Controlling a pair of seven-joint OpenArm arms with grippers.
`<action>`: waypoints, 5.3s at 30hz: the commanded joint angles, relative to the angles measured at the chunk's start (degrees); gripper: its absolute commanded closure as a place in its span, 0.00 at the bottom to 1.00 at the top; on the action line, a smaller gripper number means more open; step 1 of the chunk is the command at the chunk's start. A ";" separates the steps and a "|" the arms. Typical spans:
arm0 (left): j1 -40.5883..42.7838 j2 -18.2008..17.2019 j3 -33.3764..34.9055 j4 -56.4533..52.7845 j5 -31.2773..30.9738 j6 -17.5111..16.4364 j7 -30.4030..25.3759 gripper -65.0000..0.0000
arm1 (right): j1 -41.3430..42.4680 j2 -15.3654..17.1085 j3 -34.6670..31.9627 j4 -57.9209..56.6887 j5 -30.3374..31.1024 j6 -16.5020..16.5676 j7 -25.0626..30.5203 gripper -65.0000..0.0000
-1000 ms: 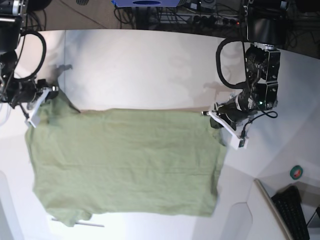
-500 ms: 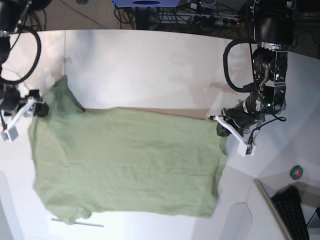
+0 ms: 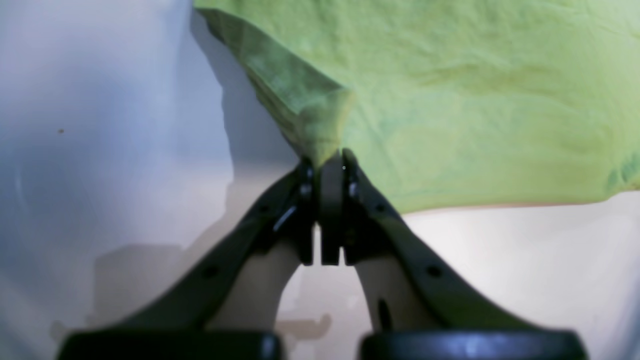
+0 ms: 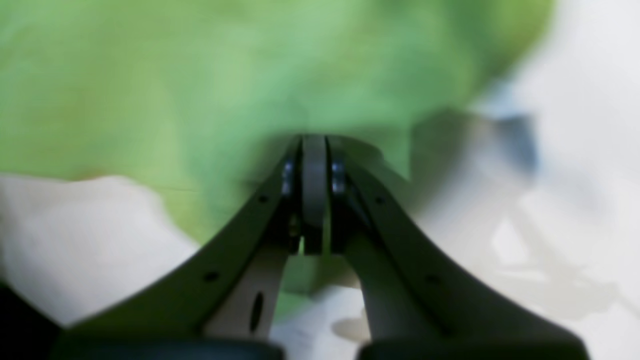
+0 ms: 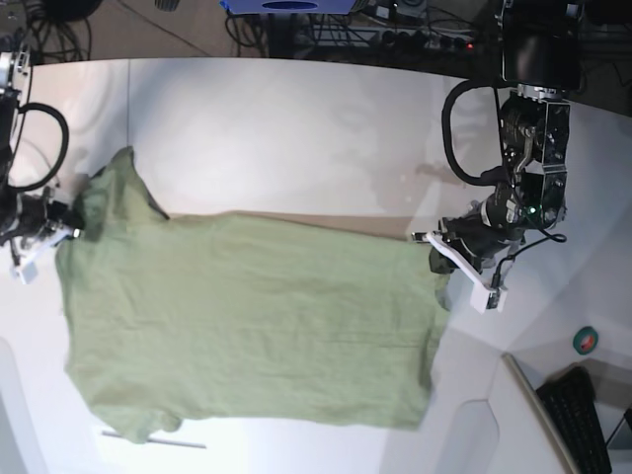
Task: Layout the t-shirt on the table in an organized manner, then fold the t-shirt properly
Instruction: 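Lay the t-shirt down flat, pulling both grippers apart along the shoulders, then release the t-shirt and raise both grippers away, then lower both grippers and grasp the t-shirt shoulder corners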
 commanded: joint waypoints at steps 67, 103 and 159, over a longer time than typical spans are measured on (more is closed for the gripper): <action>-1.65 7.00 -7.65 -16.94 0.03 -0.01 -11.88 1.00 | -10.50 -7.46 6.14 19.85 -14.43 -5.82 2.19 1.00; 17.60 -1.96 -27.52 -3.31 -15.44 -7.93 -12.41 1.00 | -31.95 -26.09 36.20 55.46 -14.07 7.90 -4.84 1.00; 18.92 1.55 -24.88 -12.72 -17.29 -16.10 -12.58 0.24 | -34.58 -30.75 40.34 54.58 -15.66 13.30 -11.26 0.45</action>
